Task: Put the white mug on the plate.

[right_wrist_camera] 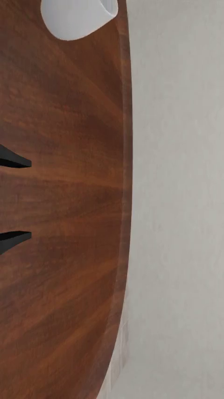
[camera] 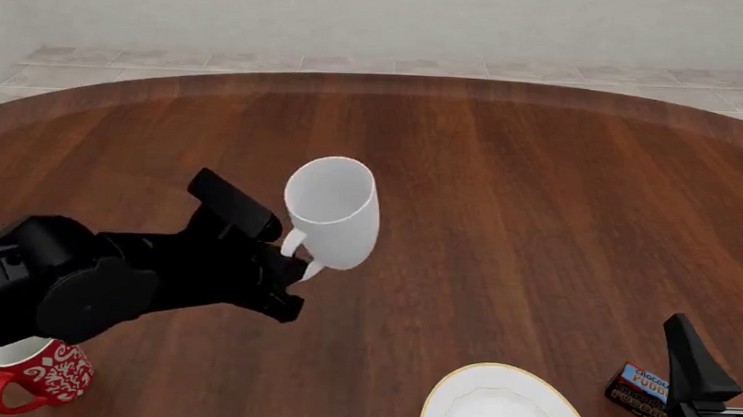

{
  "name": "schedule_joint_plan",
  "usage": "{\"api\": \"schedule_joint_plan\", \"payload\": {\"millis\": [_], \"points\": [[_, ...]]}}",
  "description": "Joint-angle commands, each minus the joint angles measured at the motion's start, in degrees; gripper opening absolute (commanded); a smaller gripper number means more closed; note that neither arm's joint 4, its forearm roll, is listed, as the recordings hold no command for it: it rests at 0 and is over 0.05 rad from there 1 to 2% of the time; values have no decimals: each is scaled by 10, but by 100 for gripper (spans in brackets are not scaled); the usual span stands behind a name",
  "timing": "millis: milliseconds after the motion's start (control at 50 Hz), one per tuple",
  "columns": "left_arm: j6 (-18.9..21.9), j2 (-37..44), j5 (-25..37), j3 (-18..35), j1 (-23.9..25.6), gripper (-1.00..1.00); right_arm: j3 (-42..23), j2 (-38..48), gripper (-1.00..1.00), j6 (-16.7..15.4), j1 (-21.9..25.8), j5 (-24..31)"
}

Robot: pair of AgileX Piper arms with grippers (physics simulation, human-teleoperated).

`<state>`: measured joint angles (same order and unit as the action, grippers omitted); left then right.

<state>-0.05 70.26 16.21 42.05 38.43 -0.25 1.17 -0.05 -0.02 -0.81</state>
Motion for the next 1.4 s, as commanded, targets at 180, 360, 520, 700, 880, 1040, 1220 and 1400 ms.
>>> {"api": "schedule_joint_plan", "payload": {"millis": [180, 360, 520, 700, 880, 1040, 1220, 1400], "points": [[3, 21, -11, 14, 64, -100, 0, 0, 100, 0, 0, 0], [-7, 36, -12, 28, 102, -100, 0, 0, 100, 0, 0, 0], [-40, 53, -25, 30, 134, -100, 0, 0, 100, 0, 0, 0], [-58, 63, -39, 29, 147, -100, 0, 0, 100, 0, 0, 0], [-87, 72, -55, 31, 177, -100, 0, 0, 100, 0, 0, 0], [-76, 80, -64, 26, 182, -100, 0, 0, 100, 0, 0, 0], [-73, 93, -76, 24, 197, -100, 0, 0, 100, 0, 0, 0], [-78, 109, -88, 28, 217, -100, 0, 0, 100, 0, 0, 0]]}}
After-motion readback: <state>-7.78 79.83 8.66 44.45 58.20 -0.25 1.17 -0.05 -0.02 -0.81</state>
